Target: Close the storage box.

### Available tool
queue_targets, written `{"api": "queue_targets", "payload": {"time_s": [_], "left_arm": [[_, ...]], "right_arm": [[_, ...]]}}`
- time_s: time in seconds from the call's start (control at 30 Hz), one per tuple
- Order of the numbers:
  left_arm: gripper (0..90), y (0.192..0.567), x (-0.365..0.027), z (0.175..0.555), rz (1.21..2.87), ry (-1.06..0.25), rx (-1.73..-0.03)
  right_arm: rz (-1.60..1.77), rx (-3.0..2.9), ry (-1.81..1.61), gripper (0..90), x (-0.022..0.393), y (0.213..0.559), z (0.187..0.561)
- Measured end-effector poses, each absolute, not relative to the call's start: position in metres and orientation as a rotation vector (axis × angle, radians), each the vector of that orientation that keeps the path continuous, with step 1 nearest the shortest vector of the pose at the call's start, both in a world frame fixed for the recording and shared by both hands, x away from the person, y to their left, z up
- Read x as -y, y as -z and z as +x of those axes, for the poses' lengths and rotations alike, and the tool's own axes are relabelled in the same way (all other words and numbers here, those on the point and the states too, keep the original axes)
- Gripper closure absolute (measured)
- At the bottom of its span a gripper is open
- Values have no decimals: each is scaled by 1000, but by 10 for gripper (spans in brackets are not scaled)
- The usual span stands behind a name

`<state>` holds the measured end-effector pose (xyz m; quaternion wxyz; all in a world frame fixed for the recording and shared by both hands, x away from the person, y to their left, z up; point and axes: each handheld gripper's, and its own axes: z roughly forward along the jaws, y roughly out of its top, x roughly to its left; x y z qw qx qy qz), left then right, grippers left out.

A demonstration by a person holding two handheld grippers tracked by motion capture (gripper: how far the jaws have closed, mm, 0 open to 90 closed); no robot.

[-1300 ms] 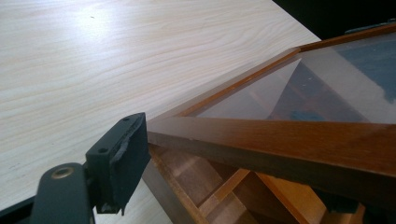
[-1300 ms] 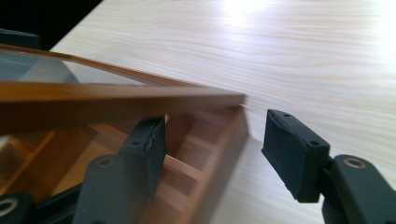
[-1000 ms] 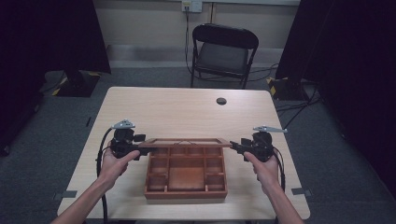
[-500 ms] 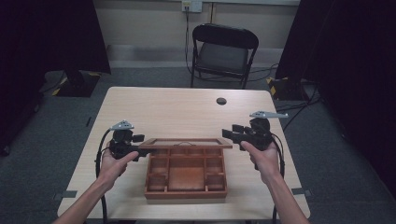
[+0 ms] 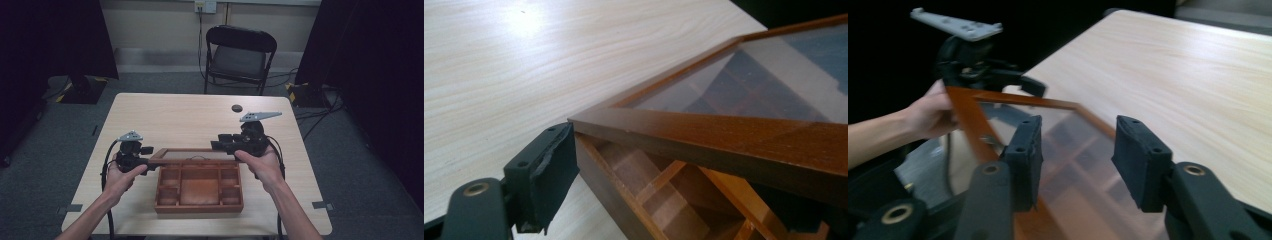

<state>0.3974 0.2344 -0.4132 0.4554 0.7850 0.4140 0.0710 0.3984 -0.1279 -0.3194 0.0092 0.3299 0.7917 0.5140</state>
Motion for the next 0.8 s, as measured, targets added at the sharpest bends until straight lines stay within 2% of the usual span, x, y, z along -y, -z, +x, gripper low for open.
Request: {"api": "queue_targets", "payload": {"time_s": [0.2, 0.47, 0.8], "left_arm": [[163, 419, -236, 396, 1935, -172, -1034], [169, 422, -237, 397, 1930, -162, -1046], [194, 424, -237, 399, 1923, -163, -1058]], "right_arm": [[940, -2568, -1605, 650, 112, 316, 391], [853, -2709, -1570, 723, 92, 326, 387], [879, -2792, -1551, 771, 84, 335, 391]]}}
